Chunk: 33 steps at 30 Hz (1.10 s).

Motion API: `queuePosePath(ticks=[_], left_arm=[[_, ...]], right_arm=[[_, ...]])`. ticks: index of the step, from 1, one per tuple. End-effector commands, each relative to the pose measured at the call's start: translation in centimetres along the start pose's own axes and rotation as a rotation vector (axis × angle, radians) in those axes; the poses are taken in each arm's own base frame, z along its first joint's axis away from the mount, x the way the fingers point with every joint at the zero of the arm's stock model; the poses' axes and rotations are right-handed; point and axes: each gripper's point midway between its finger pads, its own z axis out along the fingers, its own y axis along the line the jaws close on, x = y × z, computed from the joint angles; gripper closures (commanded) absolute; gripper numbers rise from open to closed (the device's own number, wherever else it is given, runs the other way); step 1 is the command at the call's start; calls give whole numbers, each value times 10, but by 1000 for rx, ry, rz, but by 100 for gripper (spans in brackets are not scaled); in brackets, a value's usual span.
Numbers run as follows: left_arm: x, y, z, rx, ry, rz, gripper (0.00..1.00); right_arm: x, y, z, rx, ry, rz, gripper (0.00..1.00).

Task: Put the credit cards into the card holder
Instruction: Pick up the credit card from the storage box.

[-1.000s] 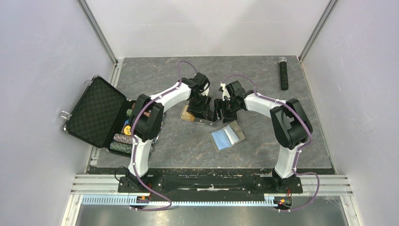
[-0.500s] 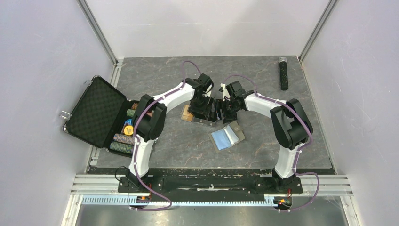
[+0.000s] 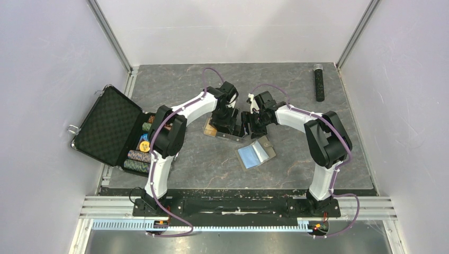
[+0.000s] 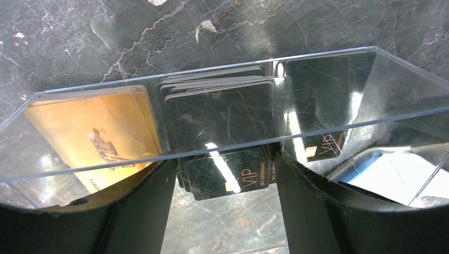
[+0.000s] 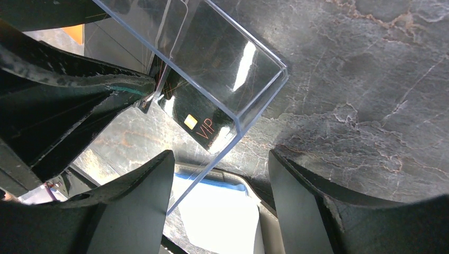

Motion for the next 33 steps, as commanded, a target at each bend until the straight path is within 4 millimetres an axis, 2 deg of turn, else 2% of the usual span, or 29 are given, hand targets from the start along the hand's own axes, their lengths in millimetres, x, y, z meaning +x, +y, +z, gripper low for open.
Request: queuePosePath(ticks=[1, 5, 10, 23, 28, 33], left_arm=[[19, -6, 28, 76, 103, 24, 25], [21, -16, 30, 117, 118, 24, 26], [20, -33, 21, 173, 103, 50, 26], [-17, -21, -24, 127, -118, 32, 20], [-17, -18, -25, 123, -131, 26, 16], [-11, -8, -12, 103, -98, 1, 16]], right_arm=[[1, 1, -5, -3, -6, -18, 32], [-1, 3, -5, -11, -6, -18, 32], [-4, 4, -5, -14, -10, -19, 32], [2, 0, -6, -10, -5, -17, 31], [4, 0, -6, -9, -4, -16, 31], [2, 0, -7, -10, -9, -16, 31]])
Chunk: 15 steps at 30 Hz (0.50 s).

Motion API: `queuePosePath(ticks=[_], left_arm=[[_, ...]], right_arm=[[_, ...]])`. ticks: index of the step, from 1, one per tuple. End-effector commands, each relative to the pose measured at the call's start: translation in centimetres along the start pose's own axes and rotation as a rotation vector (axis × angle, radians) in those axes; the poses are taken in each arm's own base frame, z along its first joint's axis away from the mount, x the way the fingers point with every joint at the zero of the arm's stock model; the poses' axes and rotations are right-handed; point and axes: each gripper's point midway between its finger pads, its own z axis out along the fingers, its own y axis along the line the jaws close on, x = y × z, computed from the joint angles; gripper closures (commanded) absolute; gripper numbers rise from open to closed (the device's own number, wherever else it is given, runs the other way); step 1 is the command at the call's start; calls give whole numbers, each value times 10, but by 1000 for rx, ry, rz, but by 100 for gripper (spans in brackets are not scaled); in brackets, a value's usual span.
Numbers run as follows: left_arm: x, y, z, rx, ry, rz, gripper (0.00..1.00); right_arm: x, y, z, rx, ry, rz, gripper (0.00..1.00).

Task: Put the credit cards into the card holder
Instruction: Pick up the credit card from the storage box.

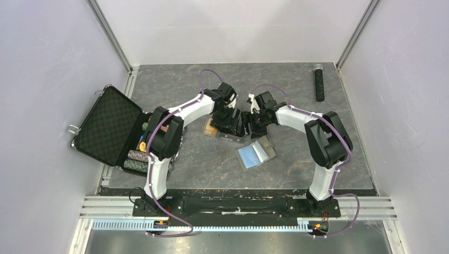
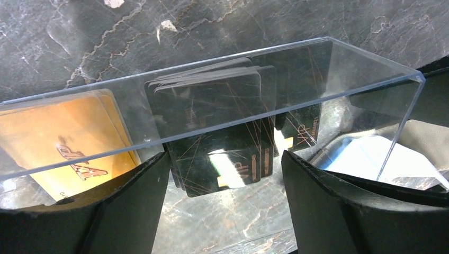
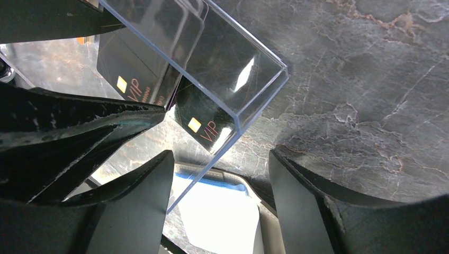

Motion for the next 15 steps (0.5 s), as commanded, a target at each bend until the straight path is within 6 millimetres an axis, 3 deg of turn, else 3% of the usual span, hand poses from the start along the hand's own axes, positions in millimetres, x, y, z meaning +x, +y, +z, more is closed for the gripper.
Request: queuePosePath(ticks=[1, 8, 15], left_arm=[[-9, 11, -4, -25, -46, -5, 16], [-3, 6, 10, 20, -1, -7, 18], [-7, -19, 1, 127, -14, -5, 22]], right_arm=[[1, 1, -8, -4, -7, -16, 31], [-10, 10, -15, -60, -62, 1, 31], [-17, 17, -19, -112, -88, 21, 31]])
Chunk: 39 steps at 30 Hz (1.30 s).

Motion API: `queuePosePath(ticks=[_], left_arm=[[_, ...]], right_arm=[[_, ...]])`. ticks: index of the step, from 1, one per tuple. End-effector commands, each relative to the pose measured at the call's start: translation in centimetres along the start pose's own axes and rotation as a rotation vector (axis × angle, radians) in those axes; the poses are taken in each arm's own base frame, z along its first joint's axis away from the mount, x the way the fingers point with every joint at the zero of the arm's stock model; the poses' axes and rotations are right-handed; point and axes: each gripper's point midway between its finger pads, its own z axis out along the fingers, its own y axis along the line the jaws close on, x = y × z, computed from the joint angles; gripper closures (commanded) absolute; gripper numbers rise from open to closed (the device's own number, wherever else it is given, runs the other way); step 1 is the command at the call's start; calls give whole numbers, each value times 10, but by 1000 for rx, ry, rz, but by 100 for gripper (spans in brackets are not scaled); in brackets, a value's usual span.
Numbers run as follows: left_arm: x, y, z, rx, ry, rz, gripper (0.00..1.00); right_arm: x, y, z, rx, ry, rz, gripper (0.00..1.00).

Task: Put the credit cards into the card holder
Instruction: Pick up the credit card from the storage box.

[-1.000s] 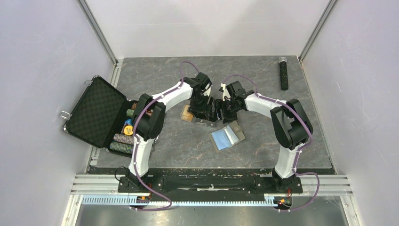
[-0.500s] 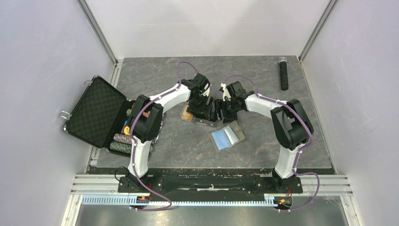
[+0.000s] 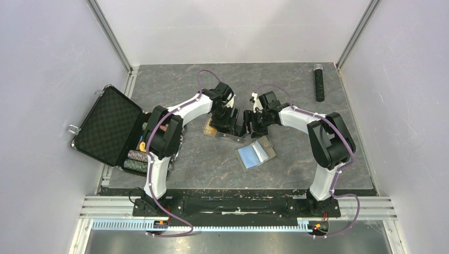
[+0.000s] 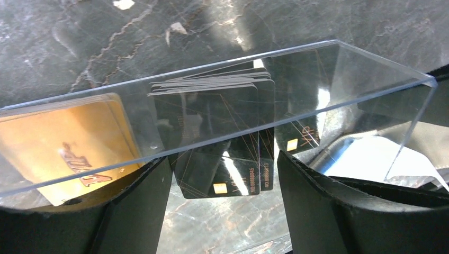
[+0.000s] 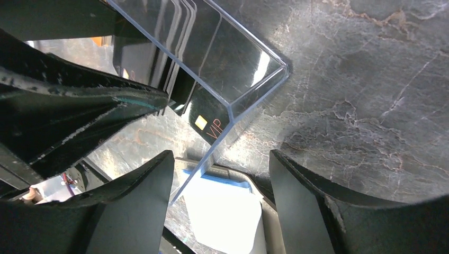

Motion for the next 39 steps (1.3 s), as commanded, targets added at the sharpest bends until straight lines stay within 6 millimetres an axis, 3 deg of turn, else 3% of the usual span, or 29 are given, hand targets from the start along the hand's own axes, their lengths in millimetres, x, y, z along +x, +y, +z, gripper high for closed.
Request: queuePosePath(ticks=[1, 6, 16, 34, 39], left_arm=[[-8, -28, -4, 114, -26, 24, 22], [-19, -36, -24, 125, -90, 51, 20], [-34, -16, -44, 68, -185, 26, 13], [-8, -15, 4, 172, -40, -33, 21], [-4, -21, 7, 169, -28, -4, 23]], right_arm=[[-14, 19, -12, -71, -58, -11, 31], [-17, 20, -14, -80, -67, -9, 31], [-18, 18, -18, -75, -81, -2, 29], [-22, 19, -19, -114, -95, 31, 31], [-21, 18, -18, -115, -91, 34, 32]])
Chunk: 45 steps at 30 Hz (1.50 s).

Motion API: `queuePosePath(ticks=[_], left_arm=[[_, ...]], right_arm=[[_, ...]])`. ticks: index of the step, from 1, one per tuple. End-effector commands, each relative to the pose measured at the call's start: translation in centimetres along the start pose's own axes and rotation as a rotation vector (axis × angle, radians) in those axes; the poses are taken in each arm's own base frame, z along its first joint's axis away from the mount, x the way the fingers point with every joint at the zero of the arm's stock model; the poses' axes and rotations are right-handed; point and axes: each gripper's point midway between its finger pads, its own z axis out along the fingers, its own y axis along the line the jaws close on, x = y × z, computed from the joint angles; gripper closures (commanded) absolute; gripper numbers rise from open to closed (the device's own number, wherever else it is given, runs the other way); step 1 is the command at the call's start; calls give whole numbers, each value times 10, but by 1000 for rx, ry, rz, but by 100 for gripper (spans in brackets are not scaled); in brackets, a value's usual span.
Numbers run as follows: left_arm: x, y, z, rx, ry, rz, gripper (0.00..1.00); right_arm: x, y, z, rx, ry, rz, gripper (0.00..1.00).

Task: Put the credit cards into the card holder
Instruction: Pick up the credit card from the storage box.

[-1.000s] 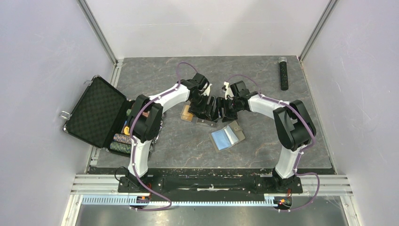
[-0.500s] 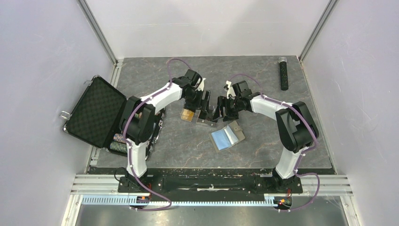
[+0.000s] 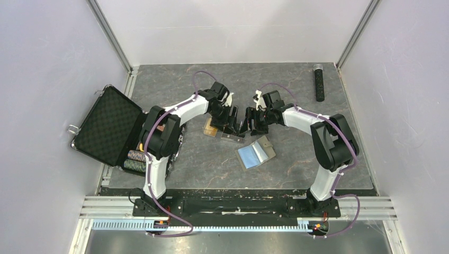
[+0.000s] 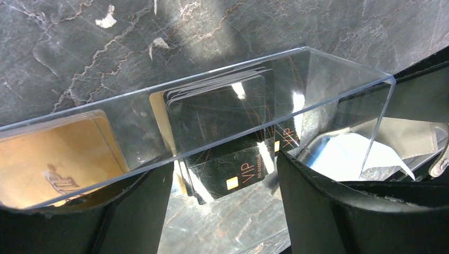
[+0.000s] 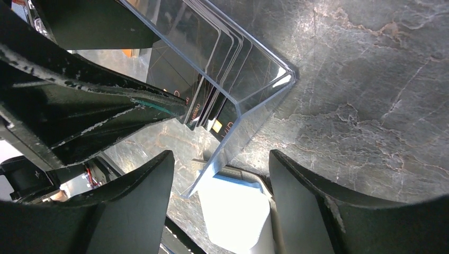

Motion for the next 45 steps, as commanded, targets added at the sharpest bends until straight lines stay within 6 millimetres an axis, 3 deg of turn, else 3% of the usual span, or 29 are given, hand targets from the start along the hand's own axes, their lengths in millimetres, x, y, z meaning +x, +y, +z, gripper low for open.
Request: queuePosePath(ticks=[1, 9, 19, 34, 45], left_arm=[[3, -13, 9, 32, 15, 17, 24], [1, -16, 6, -37, 25, 48, 29], [-3, -13, -3, -157, 10, 99, 26], [2, -51, 17, 54, 47, 63, 30], [-9, -65, -4, 104, -41, 84, 38]], right_arm=[[-10, 12, -7, -44, -36, -20, 32], [-8, 12, -6, -45, -31, -17, 35], [-6, 11, -6, -46, -31, -18, 35], [-4, 19, -10, -101, -57, -5, 42], [-3, 19, -12, -109, -64, 2, 54]])
